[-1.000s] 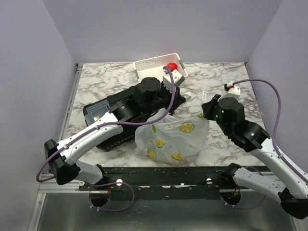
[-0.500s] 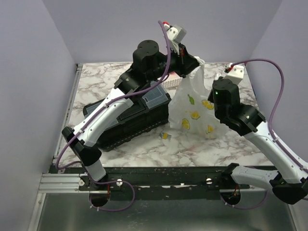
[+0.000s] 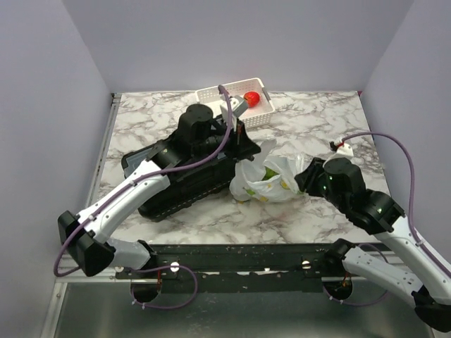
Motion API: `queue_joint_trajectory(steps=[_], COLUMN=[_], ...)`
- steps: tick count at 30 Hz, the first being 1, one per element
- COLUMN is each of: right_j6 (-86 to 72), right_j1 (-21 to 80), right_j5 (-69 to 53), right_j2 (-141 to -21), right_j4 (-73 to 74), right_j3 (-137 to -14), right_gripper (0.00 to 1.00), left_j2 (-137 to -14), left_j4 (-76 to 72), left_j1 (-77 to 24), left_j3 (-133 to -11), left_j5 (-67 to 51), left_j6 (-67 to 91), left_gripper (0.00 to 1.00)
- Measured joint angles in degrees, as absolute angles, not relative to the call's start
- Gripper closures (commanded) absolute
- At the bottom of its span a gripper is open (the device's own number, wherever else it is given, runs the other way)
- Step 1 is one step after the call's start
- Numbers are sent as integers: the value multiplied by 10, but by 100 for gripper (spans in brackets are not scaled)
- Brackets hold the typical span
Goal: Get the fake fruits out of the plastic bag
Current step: Adjust the plastic bag at the center of the board.
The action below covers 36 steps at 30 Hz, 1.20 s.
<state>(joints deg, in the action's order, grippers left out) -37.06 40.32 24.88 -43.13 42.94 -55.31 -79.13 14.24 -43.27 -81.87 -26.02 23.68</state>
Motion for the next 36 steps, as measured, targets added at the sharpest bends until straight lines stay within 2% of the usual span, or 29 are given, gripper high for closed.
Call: queue_joint_trajectory(steps=[3,6,10,11,18,25,29,32,36], right_j6=[-388,-386,-363,-354,-298,-251,-237,-232,-220], right_j1=[403,403,403,403,403,403,403,403,403], right_j5=[171,121,105,108,118,117,117,118,117], right_j2=[-416,-416,-449,-464,-521,-600,-601,-593,-579], right_j4=[450,454,484,490,459,422,409,399,383], right_j3=[-534,-538,-603,-634,-744,-739,-695,-679,-669], right_gripper=[44,39,28,22,19,19,23,23,16], left_j2=[-736,-680,-607,-596,-557,-543,-543,-547,-580], left_j4=[155,153,121,116,78,74,79,96,136], left_j1=[-433,-432,-433,-432,-432,-434,-436,-438,-442], left_j3=[-752,-699,-630,-620,-582,-568,-568,-580,-647], left_j5=[-261,-261,-252,-250,-245,-241,-238,-224,-195], left_j6=[225,213,195,192,169,153,141,136,133], left_gripper=[100,100,100,100,100,66,45,37,30])
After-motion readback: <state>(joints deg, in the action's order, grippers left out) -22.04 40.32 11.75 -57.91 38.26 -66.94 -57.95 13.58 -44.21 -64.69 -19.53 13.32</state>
